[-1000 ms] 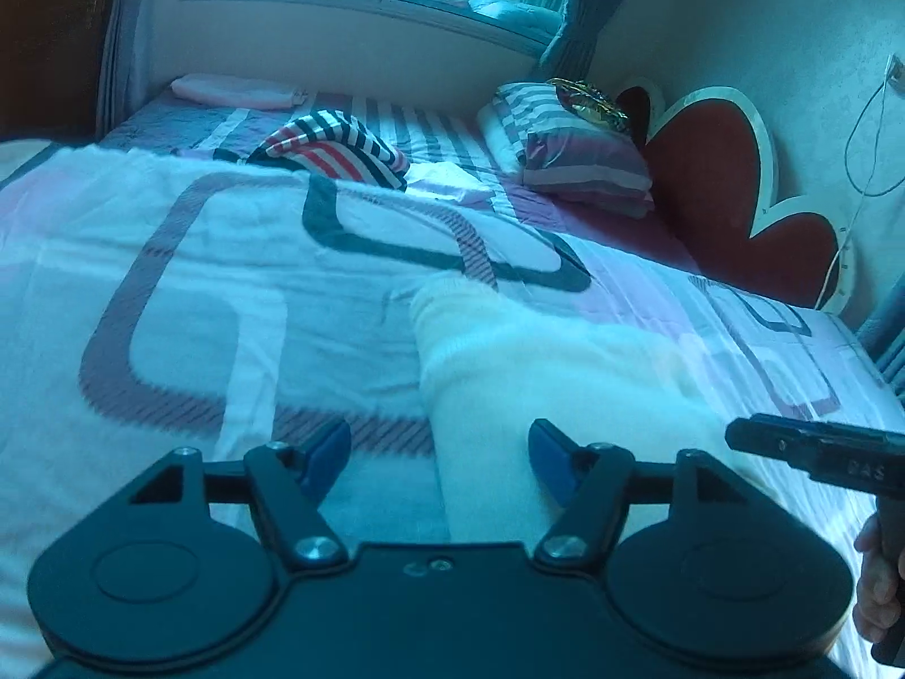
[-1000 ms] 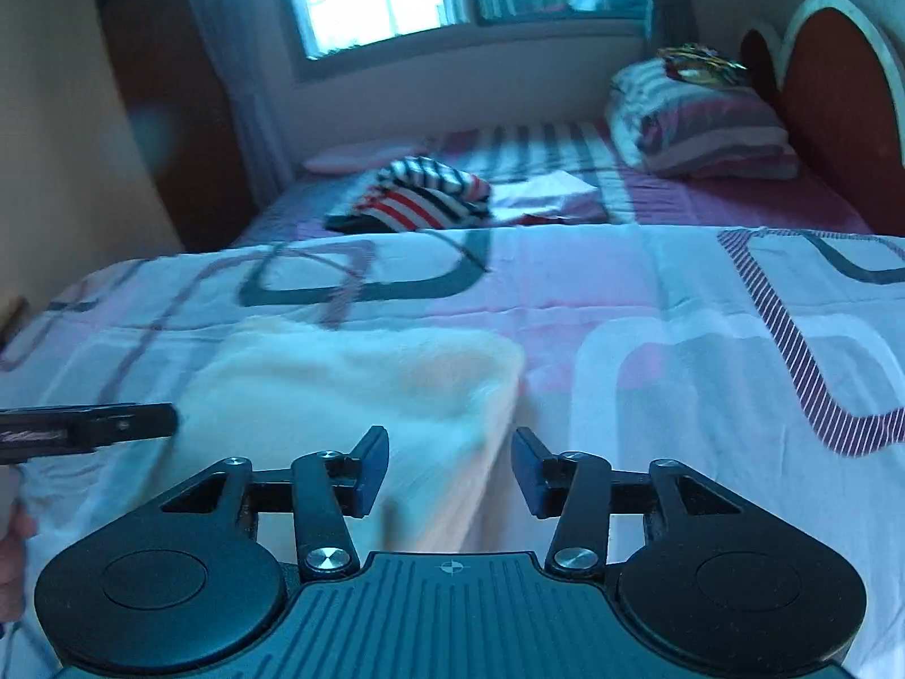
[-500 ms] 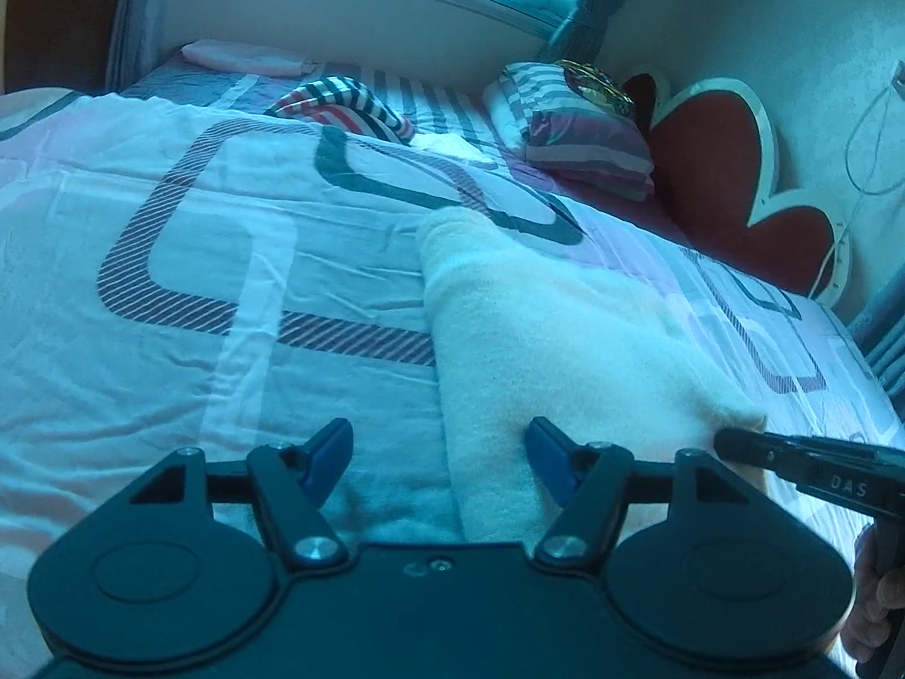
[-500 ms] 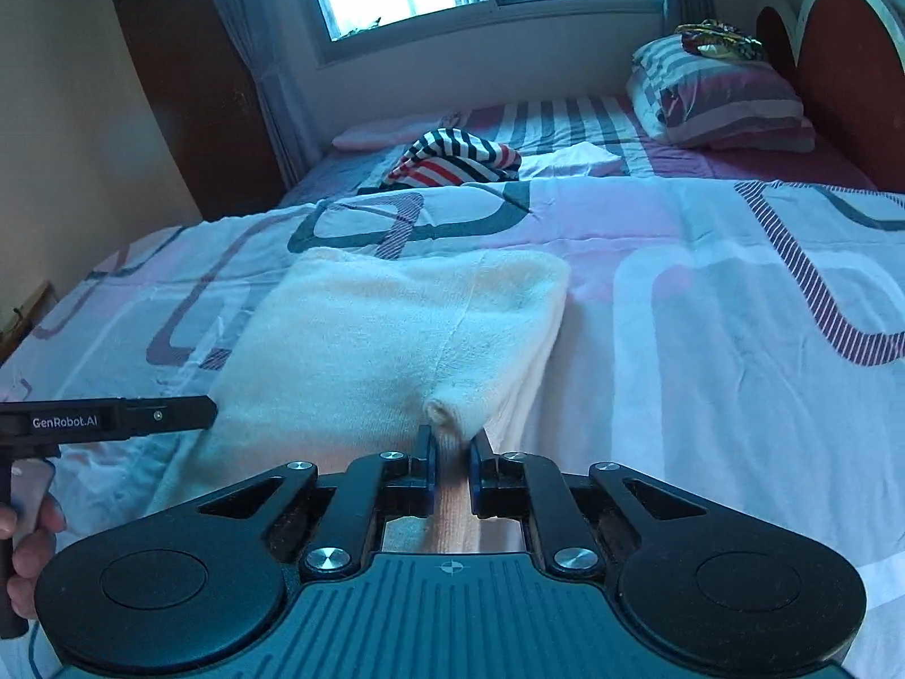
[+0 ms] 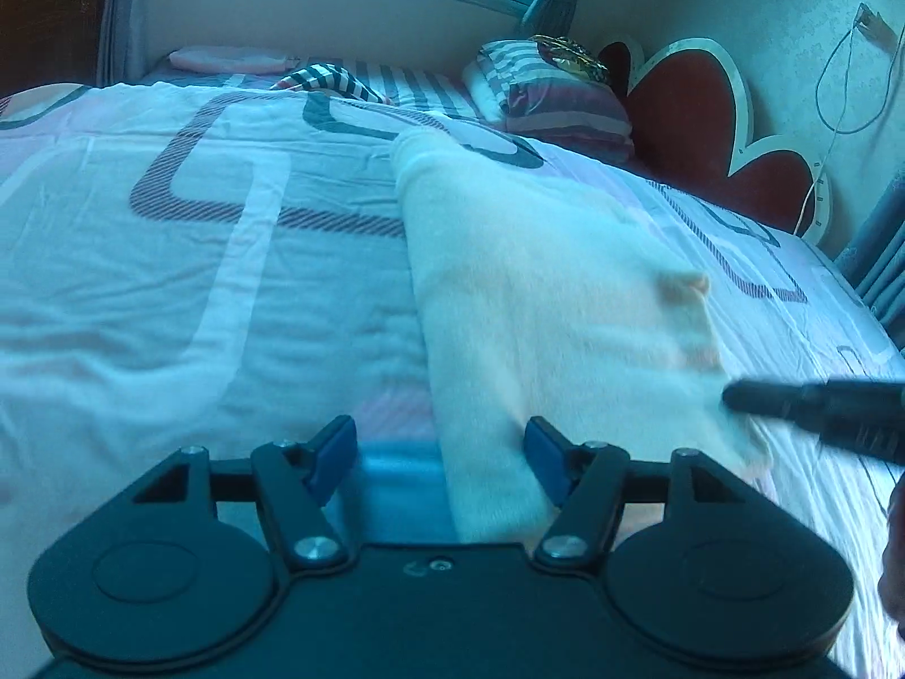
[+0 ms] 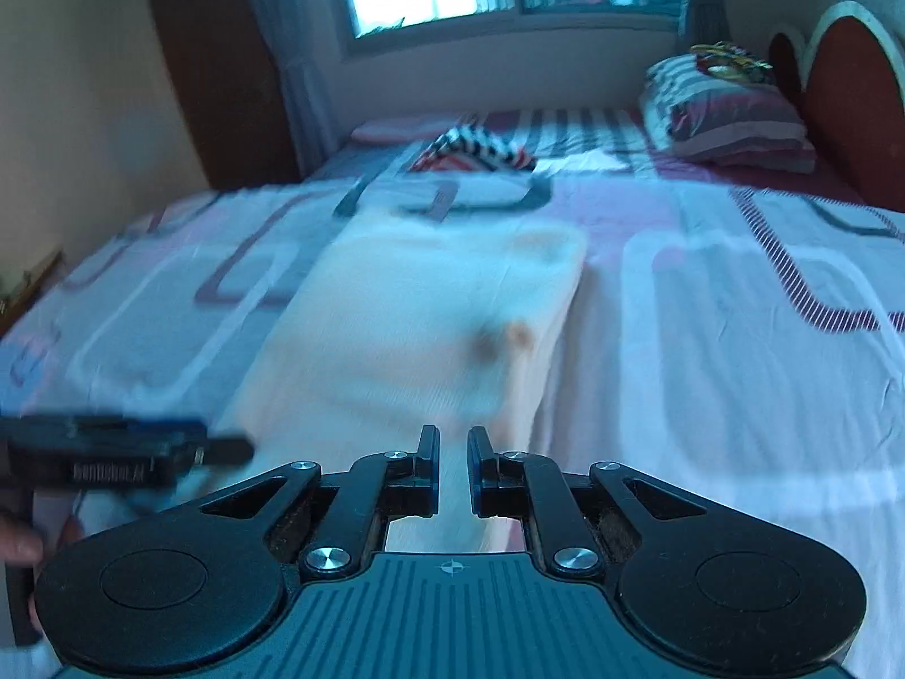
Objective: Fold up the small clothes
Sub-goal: 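Open the right gripper and lift it off the sweater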
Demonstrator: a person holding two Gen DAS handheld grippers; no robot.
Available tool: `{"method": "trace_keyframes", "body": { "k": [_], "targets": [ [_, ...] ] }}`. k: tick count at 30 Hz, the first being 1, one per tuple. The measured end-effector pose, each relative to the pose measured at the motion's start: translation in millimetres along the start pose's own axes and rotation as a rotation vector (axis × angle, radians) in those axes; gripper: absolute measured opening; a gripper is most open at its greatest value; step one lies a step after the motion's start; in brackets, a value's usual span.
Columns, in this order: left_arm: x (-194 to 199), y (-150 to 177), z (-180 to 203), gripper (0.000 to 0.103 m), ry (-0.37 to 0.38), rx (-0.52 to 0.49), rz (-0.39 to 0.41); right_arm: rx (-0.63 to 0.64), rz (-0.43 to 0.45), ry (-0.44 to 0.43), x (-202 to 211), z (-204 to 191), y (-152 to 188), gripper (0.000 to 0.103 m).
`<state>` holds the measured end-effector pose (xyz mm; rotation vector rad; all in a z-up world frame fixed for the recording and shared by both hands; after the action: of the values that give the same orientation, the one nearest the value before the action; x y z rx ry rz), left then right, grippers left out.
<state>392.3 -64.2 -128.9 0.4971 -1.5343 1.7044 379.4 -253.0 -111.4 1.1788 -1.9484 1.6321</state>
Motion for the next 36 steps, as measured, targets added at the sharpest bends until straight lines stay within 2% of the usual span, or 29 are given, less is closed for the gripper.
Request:
{"method": "trace_keyframes", "body": {
  "k": [1,4,7,11,14,17,23,26,29,31,32,35,36],
  "targets": [
    [2.6,4.2,1.5,0.065,-0.002,0.0,-0.001,0.015,-0.031,0.024,-4.9,-2.5,14.4,0.01],
    [9.5,13.7,7.1,0.065,-0.022,-0.038,-0.001,0.013,-0.004,0.048,-1.7,-4.5,26.8,0.01],
    [13.2,14.6,6.7,0.064,-0.023,-0.021,-0.006,0.038,-0.01,0.07,-3.2,-10.0,22.7,0.01],
    [17.7,6.0,-1.9,0.063,-0.034,0.052,0.017,0.022,0.06,0.052,11.6,-14.8,11.5,0.01],
    [7.8,10.4,-3.3,0.068,-0.052,0.053,-0.011,0.043,-0.029,0.08,-7.2,-10.0,23.0,0.01],
    [5.8,10.7,4.0,0.069,-0.083,-0.007,-0.022,0.057,-0.016,0.074,-11.0,-7.3,24.2,0.01],
    [6.8,9.7,4.9,0.07,-0.1,-0.009,-0.04,0.071,-0.033,0.084,-7.7,-8.8,20.9,0.01],
    [6.9,10.1,5.2,0.071,-0.105,-0.016,-0.045,0.068,0.014,0.084,3.0,-10.0,14.6,0.01],
    [5.8,10.7,5.8,0.071,-0.11,-0.019,-0.045,0.066,-0.055,0.09,-10.4,-4.3,21.9,0.01],
    [8.2,7.3,6.9,0.071,-0.116,-0.019,-0.058,0.072,-0.057,0.084,-8.6,-4.4,17.8,0.01],
    [11.7,3.6,6.8,0.072,-0.119,-0.02,-0.05,0.069,-0.042,0.081,-4.8,-4.8,13.6,0.01],
    [20.1,-14.0,3.8,0.095,-0.14,-0.027,0.018,0.021,0.054,0.089,8.0,3.3,-5.3,0.011],
    [20.4,-20.5,2.4,0.096,-0.144,-0.028,0.037,-0.004,0.079,0.101,9.1,8.7,-12.1,0.015]
  ]
}}
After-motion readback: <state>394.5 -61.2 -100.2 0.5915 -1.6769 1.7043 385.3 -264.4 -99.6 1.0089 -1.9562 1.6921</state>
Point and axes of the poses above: each gripper's, at about its wrist camera, not at the fingertips, and x roughly against the way its jaws point, z to its right, y to its underside, the point moved 6 cm from there along -x, roughly the way its jaws point, and after that the axes turned 3 degrees about -x, right-handed, at the moved point
